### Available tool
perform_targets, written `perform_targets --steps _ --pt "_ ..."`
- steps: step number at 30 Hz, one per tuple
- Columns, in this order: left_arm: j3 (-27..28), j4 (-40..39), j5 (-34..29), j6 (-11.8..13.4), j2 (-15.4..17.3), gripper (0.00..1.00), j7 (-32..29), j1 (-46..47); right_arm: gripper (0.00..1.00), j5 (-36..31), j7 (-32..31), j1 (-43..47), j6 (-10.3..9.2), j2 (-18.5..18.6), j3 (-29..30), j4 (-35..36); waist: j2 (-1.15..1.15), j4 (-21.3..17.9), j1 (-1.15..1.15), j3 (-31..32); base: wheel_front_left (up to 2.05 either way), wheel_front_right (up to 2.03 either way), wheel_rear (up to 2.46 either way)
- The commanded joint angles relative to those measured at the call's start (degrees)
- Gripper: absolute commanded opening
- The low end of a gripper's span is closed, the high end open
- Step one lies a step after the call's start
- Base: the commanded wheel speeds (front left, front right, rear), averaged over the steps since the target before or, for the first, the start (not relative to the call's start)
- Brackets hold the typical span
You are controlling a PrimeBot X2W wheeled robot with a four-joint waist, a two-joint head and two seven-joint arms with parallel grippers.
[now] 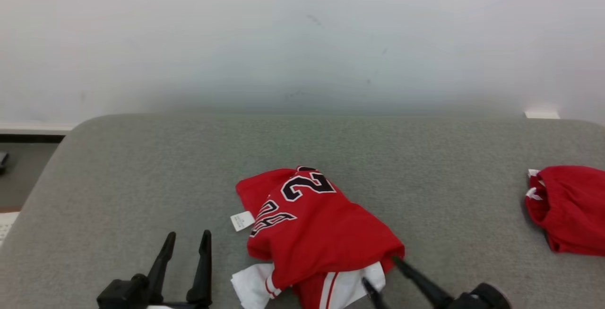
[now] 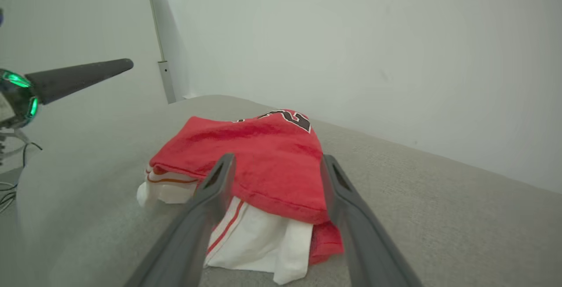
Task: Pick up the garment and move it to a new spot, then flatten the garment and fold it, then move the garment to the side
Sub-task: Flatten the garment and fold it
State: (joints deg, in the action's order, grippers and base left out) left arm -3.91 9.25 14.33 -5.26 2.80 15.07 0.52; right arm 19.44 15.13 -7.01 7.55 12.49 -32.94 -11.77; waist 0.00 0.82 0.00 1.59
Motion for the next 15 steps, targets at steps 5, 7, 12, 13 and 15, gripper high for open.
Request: perform_targets --steps 5,7,12,13,15 --pt "-0.1 0.1 0.4 0.2 0.2 1.0 0.1 0.4 1.0 1.6 -0.2 -4.3 -0.15 -0.6 -9.5 -5.3 0.0 5.0 0.0 0.0 0.0 0.0 0.0" --pt "-0.1 0.1 0.4 0.2 0.2 1.0 0.1 0.4 1.0 0.7 -0.1 -5.4 -0.14 -1.2 -9.9 -7.3 0.0 6.6 0.0 0.0 0.0 0.0 0.0" --pt "-0.2 0.2 1.1 0.2 0.2 1.0 0.1 0.3 1.0 -7.2 0.0 -8.3 -0.14 -3.1 -7.3 -13.0 0.0 10.3 0.0 -0.4 0.0 0.0 0.0" --pt "-0.3 0.3 1.3 0.1 0.2 1.0 0.1 0.5 1.0 -9.0 0.0 -8.9 -0.15 -3.6 -6.5 -14.4 0.0 11.1 0.0 -0.5 0.0 0.0 0.0" --pt "-0.5 0.4 1.5 0.1 0.2 1.0 0.1 0.7 1.0 -11.9 0.0 -9.9 -0.15 -4.4 -5.6 -17.4 0.0 12.7 0.0 -0.5 0.0 0.0 0.0"
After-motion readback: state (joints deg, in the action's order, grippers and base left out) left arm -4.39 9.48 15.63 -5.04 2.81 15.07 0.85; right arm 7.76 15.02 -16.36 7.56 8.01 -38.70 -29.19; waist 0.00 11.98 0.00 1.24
